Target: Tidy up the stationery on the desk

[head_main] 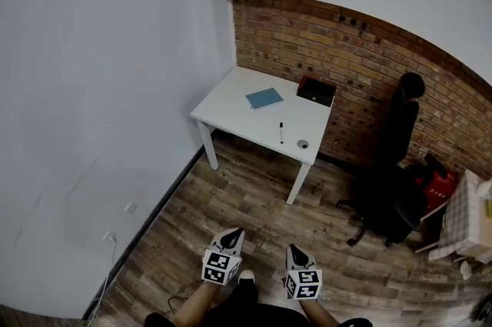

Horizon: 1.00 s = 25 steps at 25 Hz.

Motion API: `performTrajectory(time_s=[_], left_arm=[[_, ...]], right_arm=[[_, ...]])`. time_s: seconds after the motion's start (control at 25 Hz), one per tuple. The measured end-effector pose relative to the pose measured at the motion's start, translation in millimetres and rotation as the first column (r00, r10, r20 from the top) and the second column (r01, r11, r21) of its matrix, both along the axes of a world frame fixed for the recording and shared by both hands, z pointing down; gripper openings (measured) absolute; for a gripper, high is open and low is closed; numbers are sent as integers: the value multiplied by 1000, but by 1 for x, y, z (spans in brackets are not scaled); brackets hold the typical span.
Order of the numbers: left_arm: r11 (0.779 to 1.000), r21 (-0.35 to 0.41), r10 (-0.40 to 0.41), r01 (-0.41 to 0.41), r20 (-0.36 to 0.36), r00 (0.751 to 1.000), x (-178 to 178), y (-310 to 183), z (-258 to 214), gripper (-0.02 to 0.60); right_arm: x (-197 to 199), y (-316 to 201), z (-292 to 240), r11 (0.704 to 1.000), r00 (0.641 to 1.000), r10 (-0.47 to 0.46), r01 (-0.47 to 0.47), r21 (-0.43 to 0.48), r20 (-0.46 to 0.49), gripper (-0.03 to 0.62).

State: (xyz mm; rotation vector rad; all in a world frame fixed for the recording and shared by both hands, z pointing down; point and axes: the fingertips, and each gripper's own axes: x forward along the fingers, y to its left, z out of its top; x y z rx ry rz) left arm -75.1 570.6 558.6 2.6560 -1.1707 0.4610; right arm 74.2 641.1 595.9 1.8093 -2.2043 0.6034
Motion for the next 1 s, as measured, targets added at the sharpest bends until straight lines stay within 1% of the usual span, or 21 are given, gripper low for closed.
performTrajectory(time_s=[0.28,0.48,0.72,1.0], left_arm=[[1000,-8,13,-13,-17,1000,-15,-76,0,17],[999,-20,30,-30,-17,999,-24,-115,9,17],[999,-31,41,-42,-30,999,-31,-143,14,17],[997,-50,49,-50,-31,998,-30,-158,23,17]], right_arm=[[-18,-81,-1,1000,1000,8,-8,-3,-8,23],[-30,-124,-3,1000,1000,23,-23,9,-8,23],[-37,-149,0,999,999,35,-35,5,-17,23],[-35,-162,6,999,999,52,-52,-11,-17,23]])
